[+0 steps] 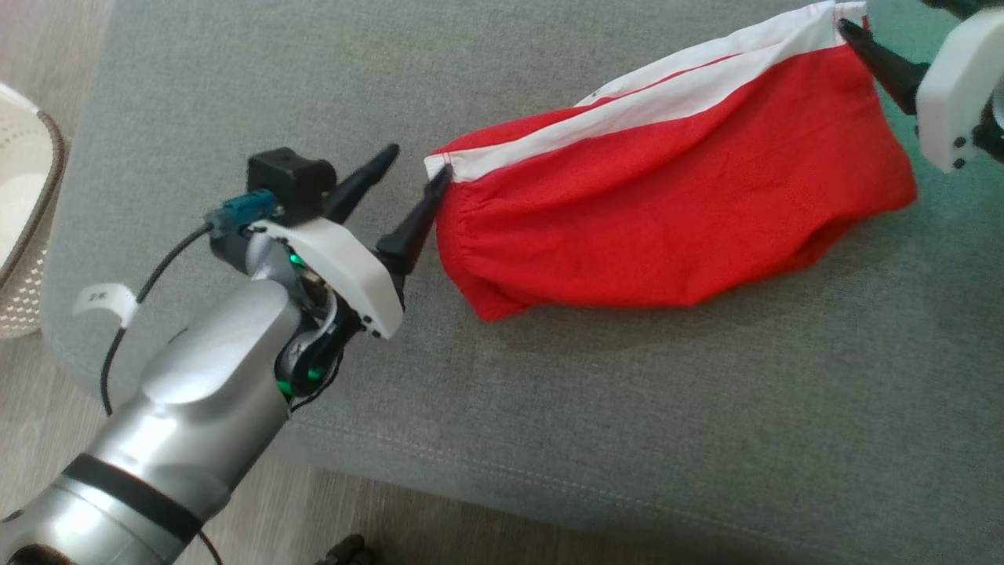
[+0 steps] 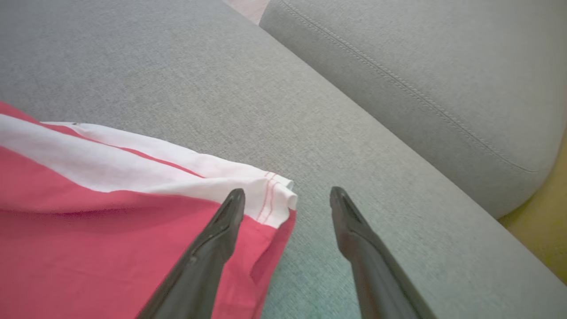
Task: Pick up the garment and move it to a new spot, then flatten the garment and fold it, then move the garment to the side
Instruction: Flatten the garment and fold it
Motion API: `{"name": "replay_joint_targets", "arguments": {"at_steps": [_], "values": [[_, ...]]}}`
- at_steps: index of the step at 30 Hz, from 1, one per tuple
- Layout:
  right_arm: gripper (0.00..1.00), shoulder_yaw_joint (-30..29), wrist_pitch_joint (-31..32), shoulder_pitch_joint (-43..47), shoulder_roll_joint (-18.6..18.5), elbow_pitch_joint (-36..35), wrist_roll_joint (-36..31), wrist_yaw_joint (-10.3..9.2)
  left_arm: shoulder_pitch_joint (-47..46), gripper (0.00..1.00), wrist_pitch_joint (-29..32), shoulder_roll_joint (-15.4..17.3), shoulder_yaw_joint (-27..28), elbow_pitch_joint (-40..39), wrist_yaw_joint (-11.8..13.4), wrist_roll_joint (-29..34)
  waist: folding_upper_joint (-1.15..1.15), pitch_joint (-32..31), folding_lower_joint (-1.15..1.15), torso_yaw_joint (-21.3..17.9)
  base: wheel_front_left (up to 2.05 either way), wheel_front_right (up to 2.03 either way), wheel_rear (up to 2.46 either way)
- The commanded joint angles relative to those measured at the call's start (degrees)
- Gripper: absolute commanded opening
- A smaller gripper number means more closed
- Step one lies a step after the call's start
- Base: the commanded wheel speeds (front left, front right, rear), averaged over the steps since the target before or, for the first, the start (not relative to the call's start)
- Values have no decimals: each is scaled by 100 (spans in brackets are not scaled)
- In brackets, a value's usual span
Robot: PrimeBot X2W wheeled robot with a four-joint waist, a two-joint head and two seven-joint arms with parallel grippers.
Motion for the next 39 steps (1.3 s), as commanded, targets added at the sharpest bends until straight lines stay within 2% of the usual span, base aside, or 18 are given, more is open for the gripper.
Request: {"name": "replay_joint_targets", "arguments": {"at_steps": [1,7,11,15,19,21,25,29,30,35,39], "values": [[100,-50,-98,34,-47,44,18,37,-237,100,-112,142,301,-41,69,2,0,-57,0,-41,0,0,0],[100,-68,-699,170,128,645,118,37,-121,100,-295,200,670,108,299,-45,0,-409,0,-240,0,0,0],[100,-266,-1400,325,319,999,209,37,37,100,-349,193,1086,-1,497,-99,0,-697,0,-363,0,0,0],[100,-571,-2229,642,599,1222,287,37,354,100,-359,124,1899,-501,719,82,0,-1013,0,-526,0,0,0],[100,-972,-2558,1095,879,1343,72,37,925,100,-360,-68,2763,-1147,812,618,0,-1293,0,-673,0,0,0],[100,-1474,-2575,1275,1010,1140,-201,37,1173,100,-361,5,2817,-1431,949,1485,0,-1384,0,-764,0,0,0],[100,-2948,-2579,2074,1186,398,-1400,37,1795,100,-361,-357,3193,-1864,969,2131,0,-1530,0,-926,0,0,0],[100,-4495,-2580,3267,1667,-485,-2602,37,2360,100,-361,-784,3680,-2127,821,2478,0,-1670,0,-1067,0,0,0],[100,-4495,-2580,3267,1667,-485,-2602,37,2360,100,-361,-784,3680,-2127,821,2478,0,-1670,0,-1067,0,0,0],[100,-5881,-2580,4623,2496,-1455,-3669,37,2897,100,-362,-1136,3976,-2356,620,3313,0,-1785,0,-1194,0,0,0],[100,-6332,-2581,5396,3048,-1951,-4245,37,3284,100,-362,-1407,4227,-2447,476,3597,0,-1883,0,-1277,0,0,0]]}}
